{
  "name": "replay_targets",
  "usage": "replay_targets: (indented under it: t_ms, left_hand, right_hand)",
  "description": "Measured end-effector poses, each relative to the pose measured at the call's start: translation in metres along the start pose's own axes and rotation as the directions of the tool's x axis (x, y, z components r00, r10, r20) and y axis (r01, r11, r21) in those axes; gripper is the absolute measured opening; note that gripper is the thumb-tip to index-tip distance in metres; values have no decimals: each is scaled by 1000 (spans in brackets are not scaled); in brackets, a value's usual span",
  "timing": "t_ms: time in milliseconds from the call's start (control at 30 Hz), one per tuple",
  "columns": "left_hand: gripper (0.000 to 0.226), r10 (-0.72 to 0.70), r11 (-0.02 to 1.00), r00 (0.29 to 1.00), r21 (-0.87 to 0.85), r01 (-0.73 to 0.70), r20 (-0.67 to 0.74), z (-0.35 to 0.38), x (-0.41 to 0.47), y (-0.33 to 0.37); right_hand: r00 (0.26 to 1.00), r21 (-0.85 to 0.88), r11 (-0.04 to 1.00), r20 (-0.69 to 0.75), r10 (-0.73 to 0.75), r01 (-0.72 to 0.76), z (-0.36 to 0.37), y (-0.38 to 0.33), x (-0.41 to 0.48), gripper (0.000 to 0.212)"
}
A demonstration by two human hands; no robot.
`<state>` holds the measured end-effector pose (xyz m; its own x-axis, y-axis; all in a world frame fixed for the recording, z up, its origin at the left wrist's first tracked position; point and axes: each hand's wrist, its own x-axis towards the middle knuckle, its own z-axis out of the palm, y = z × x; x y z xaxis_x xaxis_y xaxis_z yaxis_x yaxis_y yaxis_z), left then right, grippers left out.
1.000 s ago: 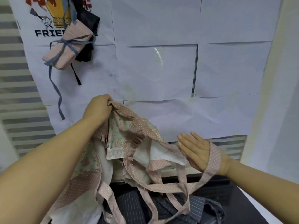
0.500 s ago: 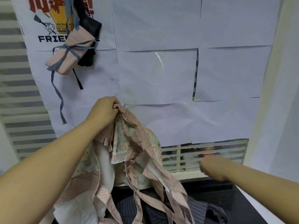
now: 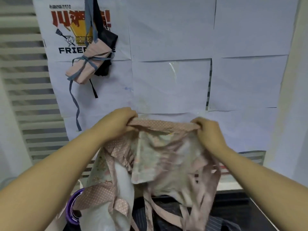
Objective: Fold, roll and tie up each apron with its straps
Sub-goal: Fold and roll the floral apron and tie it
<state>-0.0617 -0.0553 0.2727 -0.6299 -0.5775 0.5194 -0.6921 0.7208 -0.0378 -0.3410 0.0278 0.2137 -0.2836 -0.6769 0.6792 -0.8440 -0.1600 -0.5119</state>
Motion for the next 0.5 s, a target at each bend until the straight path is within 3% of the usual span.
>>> replay_targets:
  t_ms: [100, 200, 300, 400, 500]
  left_hand:
    - [22, 6, 1000, 994, -11, -5, 113, 14, -20, -2]
    - [15, -106, 986, 974, -106, 129, 203, 36, -47, -11]
    - [9, -215, 964, 930, -90, 252, 297, 62, -78, -27]
    - [11, -307, 945, 919, -36, 325, 245, 80, -90, -34]
    - [29, -411, 907, 909, -73, 415, 63, 81, -89, -32]
  right_hand:
    - [984, -28, 995, -145, -100, 97, -28, -9, 32, 43]
    - [969, -68, 992, -218, -116, 104, -41, -10, 46, 46]
    - [970, -109, 992, -226, -89, 66, -46, 8, 47, 43]
    - [989, -157, 986, -128, -72, 52, -38, 23, 35, 41]
    - [994, -177, 984, -98, -53, 35, -33, 34, 26, 43]
